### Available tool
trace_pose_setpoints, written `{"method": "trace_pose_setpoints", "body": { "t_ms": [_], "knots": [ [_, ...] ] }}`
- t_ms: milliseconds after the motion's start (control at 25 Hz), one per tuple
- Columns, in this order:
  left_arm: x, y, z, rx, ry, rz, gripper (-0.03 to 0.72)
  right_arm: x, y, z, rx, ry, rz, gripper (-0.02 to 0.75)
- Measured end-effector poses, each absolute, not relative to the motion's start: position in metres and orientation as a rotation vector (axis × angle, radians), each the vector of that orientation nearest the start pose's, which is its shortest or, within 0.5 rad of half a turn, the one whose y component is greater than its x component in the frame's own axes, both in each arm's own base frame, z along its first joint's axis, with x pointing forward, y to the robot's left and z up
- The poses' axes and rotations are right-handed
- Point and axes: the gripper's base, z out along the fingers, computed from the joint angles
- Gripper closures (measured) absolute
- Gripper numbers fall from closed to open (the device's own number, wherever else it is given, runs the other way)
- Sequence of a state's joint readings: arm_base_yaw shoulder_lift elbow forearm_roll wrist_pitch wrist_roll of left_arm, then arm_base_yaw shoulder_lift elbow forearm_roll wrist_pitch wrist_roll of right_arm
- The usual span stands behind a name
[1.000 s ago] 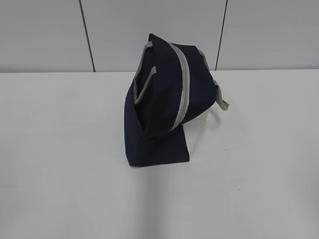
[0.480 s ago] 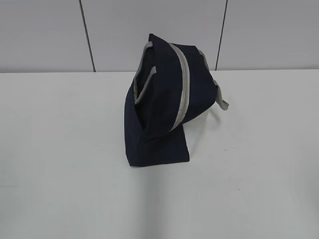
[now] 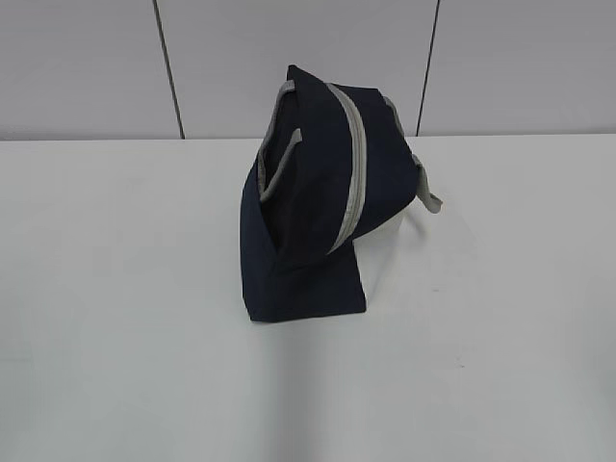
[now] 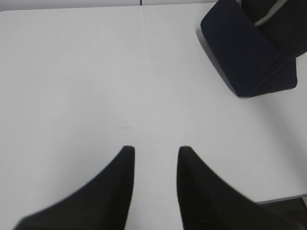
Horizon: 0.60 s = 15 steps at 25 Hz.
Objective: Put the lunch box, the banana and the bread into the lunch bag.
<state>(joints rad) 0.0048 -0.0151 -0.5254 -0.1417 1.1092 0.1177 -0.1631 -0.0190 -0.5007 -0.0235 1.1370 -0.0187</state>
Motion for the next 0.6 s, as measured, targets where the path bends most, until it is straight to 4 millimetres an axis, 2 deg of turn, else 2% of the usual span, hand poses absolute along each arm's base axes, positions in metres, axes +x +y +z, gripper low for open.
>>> {"method": "trace_pose_setpoints", "body": {
  "t_ms": [600],
  "knots": [
    [-0.0127, -0.0116, 0.2808, 0.129, 2.041, -0.093, 0.453, -0.0114, -0.0001, 0.2712, 0.154, 2.098, -0.138, 0.227]
  ]
}}
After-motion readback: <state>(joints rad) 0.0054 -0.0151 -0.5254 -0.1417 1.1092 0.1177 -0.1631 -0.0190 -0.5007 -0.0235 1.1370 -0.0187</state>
